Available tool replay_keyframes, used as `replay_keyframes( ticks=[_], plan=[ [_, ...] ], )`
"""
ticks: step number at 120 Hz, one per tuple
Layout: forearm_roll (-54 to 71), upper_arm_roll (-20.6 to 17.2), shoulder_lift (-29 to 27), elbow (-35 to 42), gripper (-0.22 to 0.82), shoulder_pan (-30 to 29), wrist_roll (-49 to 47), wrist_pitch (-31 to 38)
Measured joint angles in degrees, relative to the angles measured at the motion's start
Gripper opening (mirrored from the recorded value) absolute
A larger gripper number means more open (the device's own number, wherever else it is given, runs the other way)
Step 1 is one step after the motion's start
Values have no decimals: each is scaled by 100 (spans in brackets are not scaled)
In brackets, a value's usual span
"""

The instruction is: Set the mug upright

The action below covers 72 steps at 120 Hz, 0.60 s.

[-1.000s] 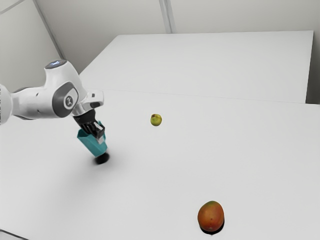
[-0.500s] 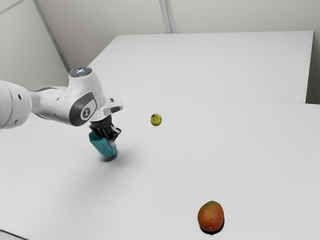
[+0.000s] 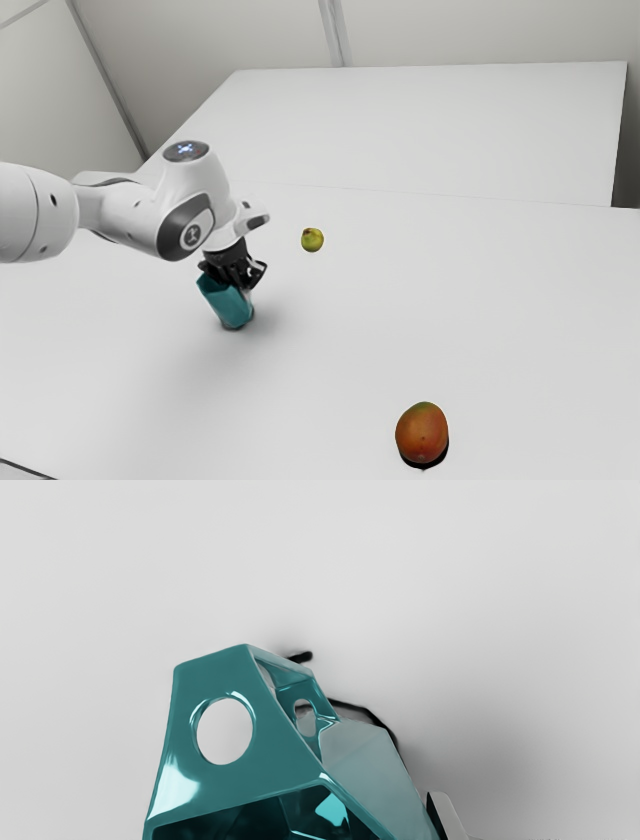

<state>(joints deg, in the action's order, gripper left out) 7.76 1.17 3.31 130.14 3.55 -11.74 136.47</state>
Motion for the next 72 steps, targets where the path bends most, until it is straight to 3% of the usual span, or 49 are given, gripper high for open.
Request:
replay_keyframes(
  ticks=[72],
  plan=[
    [1, -198, -11, 39, -17, 373, -788, 34]
  ],
)
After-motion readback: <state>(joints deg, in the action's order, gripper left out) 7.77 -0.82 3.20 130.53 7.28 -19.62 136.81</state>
